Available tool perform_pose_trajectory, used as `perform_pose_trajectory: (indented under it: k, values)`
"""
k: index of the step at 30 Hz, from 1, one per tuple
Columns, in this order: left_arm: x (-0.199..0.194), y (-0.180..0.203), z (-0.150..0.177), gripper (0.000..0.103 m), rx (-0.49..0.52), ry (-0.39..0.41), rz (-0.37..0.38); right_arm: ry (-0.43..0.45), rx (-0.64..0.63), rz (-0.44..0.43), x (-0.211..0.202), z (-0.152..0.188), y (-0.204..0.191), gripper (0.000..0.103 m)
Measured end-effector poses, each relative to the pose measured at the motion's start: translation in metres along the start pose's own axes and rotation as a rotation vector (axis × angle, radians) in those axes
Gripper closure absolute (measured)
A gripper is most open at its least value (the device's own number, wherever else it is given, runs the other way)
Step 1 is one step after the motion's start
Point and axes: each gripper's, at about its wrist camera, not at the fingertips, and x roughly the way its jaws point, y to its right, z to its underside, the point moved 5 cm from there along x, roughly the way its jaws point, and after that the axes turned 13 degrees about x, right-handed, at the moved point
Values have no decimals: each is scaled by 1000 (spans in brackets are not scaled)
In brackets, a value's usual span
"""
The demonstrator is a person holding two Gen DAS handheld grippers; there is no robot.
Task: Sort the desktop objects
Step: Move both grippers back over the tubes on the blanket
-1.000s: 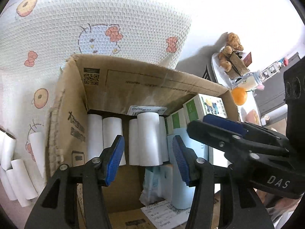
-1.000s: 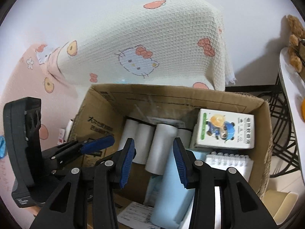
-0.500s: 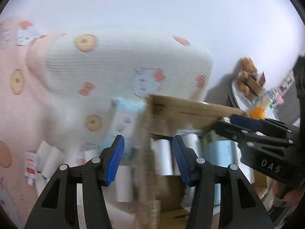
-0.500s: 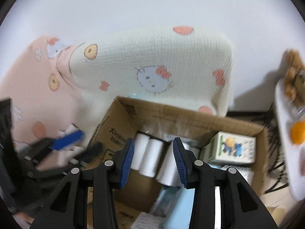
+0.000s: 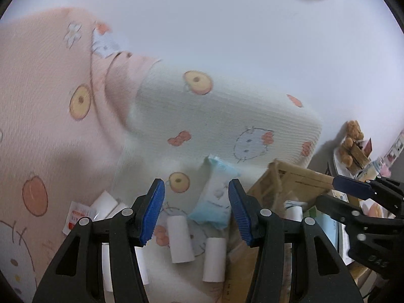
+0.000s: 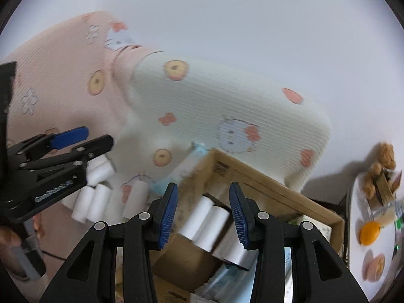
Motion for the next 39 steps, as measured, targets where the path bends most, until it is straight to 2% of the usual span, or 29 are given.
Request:
perform_pose_trajectory:
  k: [3,7,10,15,16,19,21,22,27,31,33,37,39]
  values:
    - [3,-17,5,46,-39,-7,9,-25,-4,-46,-1,-3,-17,65]
    - [1,-35,9,46,-75,8,4,-30,-58,-47,2,-9,-45,65]
    - [0,-45,13,46,-101,30,36,-32,-78,-48,5,-15,-64,65]
    - [8,-55,22,46,-105,1,22,21,44,-99,6,-8,-74,65]
    - [10,-55,24,46,-102,-7,20,8,35,-104,11,-3,-77,65]
    - [14,-55,29,46,-98,1,65,-27,61,-42,26,0,-77,65]
    - [19,-56,32,46,-106,5,87,-52,68,-46,35,2,-79,65]
    - [25,-57,35,45,-105,-24,83,-63,66,-51,40,5,-81,65]
    - [69,-60,64,45,-105,-270,19,-128,36,-64,55,17,-91,65]
    - [95,-55,83,45,-103,-313,25,-149,25,-72,59,21,-94,65]
    - [108,-51,93,45,-142,-336,92,-155,36,-68,61,20,-91,64]
    - [133,-48,112,45,-327,-329,246,-171,67,-65,66,21,-84,64]
    - [143,-47,123,45,-378,-354,275,-179,68,-63,67,21,-83,64]
